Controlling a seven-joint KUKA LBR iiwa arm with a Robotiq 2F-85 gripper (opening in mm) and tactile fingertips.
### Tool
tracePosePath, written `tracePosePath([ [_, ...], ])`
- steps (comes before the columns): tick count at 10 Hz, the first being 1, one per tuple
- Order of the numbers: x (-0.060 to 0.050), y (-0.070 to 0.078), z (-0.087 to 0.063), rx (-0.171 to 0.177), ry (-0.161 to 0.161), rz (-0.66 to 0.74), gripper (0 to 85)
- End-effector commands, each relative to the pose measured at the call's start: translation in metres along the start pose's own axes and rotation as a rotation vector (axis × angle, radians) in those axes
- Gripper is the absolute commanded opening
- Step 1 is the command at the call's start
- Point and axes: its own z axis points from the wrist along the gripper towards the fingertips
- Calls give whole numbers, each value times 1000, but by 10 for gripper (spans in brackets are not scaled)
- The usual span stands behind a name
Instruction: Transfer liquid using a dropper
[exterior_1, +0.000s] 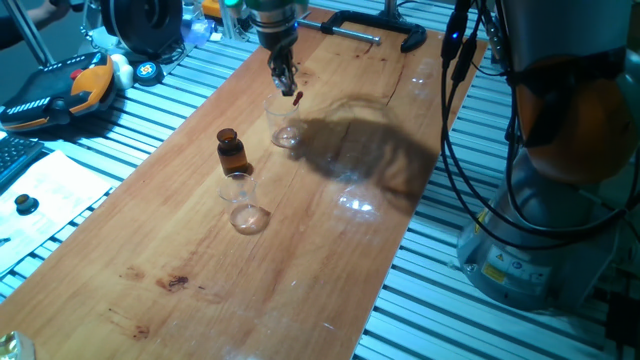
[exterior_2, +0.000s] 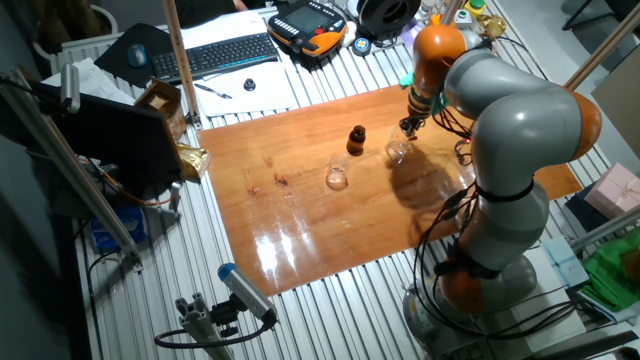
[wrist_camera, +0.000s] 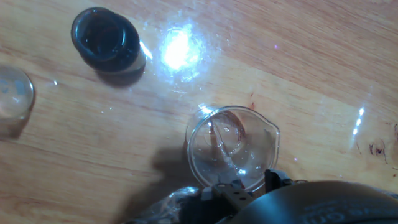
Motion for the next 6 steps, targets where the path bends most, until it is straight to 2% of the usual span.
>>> tracePosePath([
  [1, 1, 0, 1, -5, -2, -2, 317],
  [6, 10, 1, 8, -10, -13, -5, 313],
])
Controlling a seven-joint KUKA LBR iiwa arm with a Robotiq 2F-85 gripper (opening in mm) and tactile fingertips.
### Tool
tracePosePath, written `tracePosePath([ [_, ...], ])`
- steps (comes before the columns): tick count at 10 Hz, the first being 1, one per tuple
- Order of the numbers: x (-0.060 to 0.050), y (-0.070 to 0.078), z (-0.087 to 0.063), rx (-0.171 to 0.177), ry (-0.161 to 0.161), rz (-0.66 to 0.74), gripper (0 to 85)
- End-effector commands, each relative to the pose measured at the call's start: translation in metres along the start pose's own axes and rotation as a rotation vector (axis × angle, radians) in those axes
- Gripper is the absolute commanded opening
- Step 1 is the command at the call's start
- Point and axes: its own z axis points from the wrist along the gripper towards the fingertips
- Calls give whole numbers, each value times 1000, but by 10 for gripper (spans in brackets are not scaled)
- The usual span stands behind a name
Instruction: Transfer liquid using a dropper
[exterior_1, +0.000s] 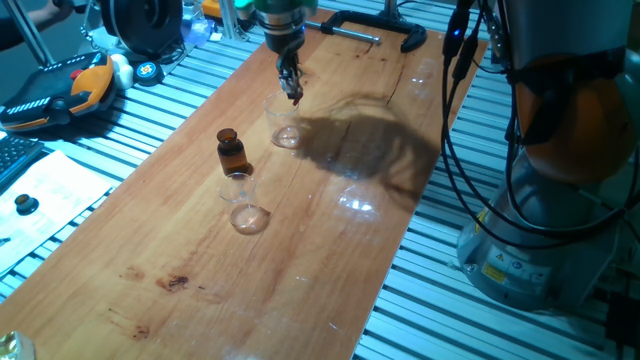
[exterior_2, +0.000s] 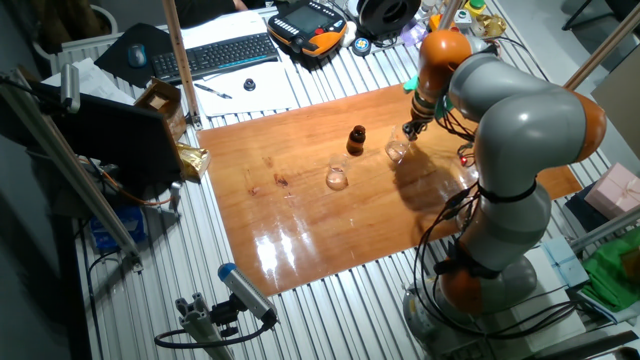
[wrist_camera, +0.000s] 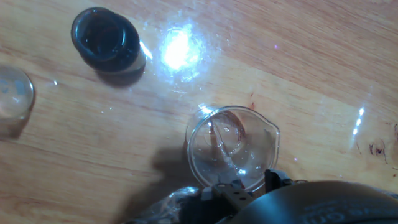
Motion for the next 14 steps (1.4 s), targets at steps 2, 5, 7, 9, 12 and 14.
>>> tracePosePath([
  [2, 1, 1, 3, 2, -7, 0, 313],
  [5, 3, 1, 7, 2, -14, 0, 313],
  [7, 3, 2, 12, -3, -19, 0, 310],
  [9, 3, 4, 17, -6, -28, 2, 307],
  [12, 3, 3, 14, -7, -25, 4, 310],
  [14, 3, 3, 14, -6, -23, 4, 307],
])
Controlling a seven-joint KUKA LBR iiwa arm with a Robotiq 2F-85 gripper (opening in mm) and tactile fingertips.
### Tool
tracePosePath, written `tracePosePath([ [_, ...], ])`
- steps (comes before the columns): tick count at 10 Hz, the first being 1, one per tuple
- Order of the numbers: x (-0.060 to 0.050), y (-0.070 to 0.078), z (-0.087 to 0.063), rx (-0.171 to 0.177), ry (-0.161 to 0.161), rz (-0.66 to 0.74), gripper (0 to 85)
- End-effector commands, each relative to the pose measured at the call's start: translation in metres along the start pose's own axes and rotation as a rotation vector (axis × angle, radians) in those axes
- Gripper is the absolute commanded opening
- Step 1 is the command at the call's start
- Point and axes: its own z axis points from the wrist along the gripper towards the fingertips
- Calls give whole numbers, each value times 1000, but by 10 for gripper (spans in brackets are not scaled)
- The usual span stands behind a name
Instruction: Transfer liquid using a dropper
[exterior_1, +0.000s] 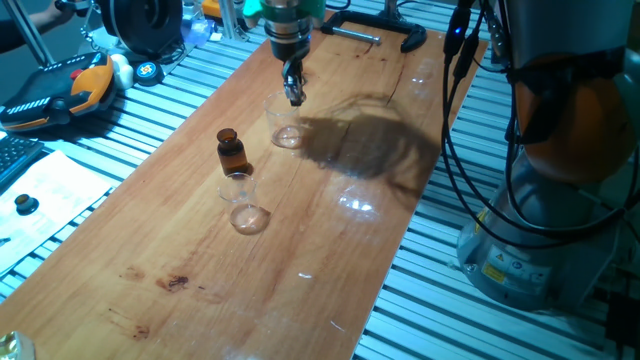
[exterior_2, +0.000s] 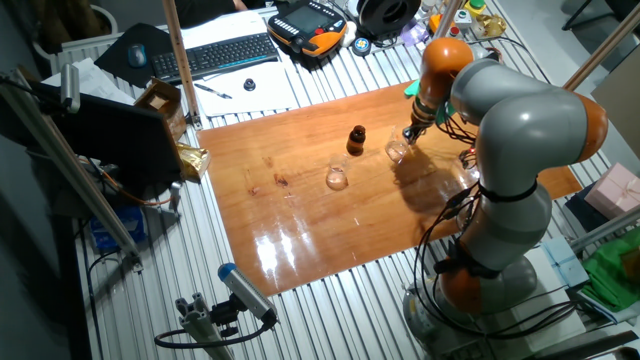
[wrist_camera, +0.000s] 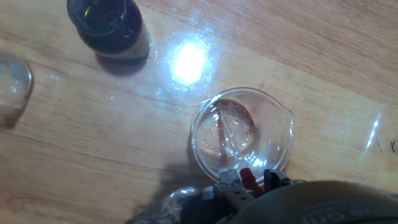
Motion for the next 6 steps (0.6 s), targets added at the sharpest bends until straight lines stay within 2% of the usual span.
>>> tracePosePath([
  [1, 0, 0, 0, -2, 1, 0, 303],
  [6, -1, 1, 0, -6, 7, 0, 237],
])
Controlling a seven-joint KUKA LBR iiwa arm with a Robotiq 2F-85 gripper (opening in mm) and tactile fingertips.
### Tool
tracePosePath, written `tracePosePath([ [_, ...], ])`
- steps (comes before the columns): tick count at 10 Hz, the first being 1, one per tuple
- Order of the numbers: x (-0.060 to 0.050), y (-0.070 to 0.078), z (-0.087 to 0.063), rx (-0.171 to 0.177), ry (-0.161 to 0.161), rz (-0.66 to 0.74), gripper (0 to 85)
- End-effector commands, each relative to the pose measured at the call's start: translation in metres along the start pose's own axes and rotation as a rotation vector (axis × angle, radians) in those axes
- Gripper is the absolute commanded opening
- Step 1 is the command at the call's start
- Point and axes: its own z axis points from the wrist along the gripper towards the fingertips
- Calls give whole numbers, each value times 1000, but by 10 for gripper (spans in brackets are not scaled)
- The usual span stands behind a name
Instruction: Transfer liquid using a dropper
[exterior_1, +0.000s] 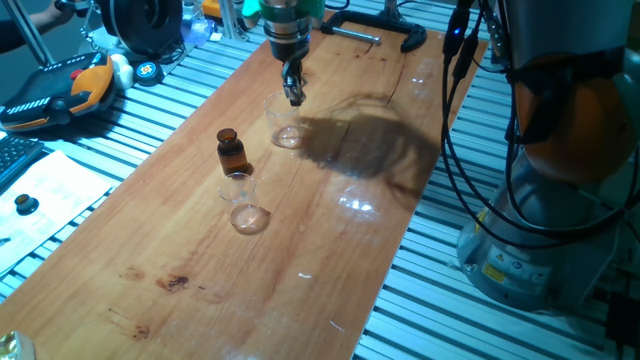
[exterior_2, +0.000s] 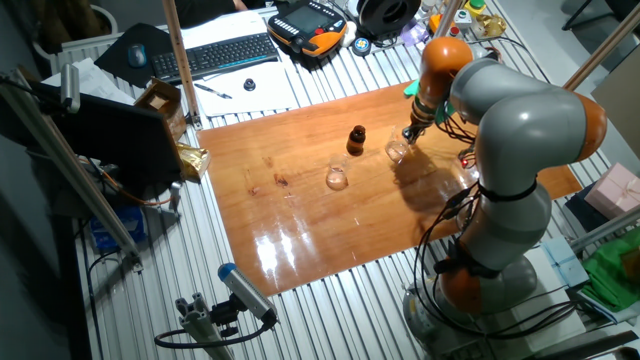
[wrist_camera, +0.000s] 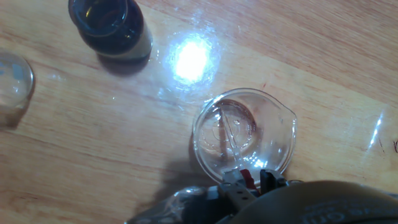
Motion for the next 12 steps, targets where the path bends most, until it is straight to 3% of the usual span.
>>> tracePosePath([
  [1, 0, 0, 0, 0, 0, -1, 217],
  [6, -2, 0, -3, -4, 10, -9, 107],
  [12, -10, 1, -12, -15, 26, -9, 87],
])
